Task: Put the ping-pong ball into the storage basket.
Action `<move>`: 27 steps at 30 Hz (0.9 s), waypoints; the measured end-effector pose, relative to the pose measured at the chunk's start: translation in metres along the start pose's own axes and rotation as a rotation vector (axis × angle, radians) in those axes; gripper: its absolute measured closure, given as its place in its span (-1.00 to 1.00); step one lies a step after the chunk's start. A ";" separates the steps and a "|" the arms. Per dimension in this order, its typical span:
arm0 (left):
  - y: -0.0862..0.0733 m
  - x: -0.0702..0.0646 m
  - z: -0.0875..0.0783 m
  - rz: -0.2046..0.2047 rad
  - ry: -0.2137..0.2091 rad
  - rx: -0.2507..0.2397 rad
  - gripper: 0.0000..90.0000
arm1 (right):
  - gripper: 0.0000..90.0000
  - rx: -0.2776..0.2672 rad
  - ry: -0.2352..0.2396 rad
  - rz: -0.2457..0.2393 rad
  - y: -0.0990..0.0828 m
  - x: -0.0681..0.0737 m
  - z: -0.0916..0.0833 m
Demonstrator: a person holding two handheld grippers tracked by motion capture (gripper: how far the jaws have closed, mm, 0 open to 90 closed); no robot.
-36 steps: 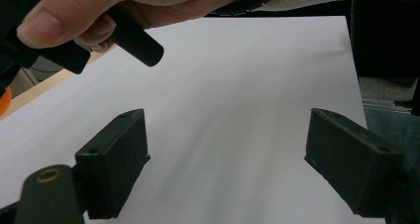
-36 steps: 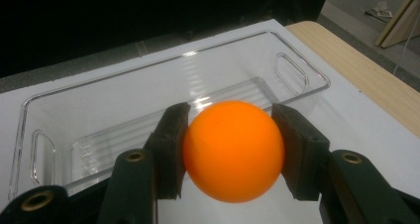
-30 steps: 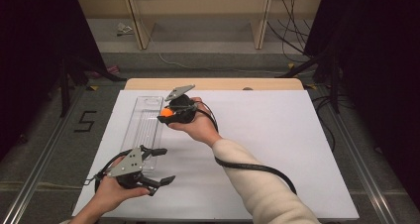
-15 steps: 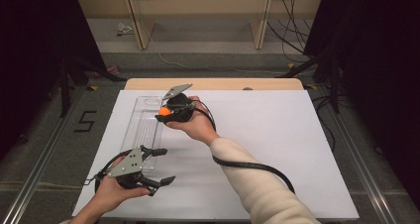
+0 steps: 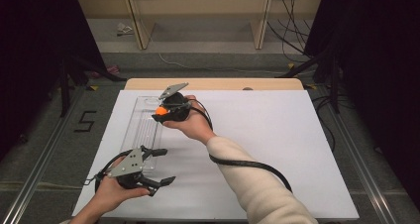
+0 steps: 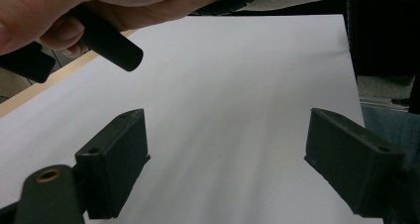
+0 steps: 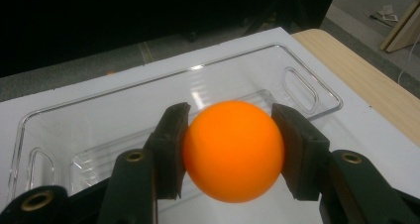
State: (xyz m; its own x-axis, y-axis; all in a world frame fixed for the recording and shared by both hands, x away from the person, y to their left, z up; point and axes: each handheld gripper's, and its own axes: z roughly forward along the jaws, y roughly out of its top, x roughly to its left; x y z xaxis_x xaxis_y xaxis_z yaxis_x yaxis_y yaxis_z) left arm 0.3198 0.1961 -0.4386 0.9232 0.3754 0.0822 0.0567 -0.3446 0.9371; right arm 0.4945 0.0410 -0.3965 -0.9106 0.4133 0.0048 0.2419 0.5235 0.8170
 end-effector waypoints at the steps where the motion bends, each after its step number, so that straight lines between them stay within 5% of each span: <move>1: 0.000 0.000 0.000 0.000 0.000 0.000 -0.64 | 0.14 0.002 0.001 0.001 0.000 0.000 0.000; 27: 0.000 0.000 0.001 0.010 -0.006 0.008 -0.64 | 0.14 0.005 0.010 -0.009 0.011 0.001 0.012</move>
State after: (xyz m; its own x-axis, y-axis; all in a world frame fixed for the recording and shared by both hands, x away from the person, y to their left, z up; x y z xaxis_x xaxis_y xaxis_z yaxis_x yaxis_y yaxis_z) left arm 0.3196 0.1954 -0.4389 0.9261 0.3665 0.0893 0.0507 -0.3554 0.9334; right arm 0.5001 0.0565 -0.3943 -0.9160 0.4011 0.0032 0.2353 0.5309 0.8141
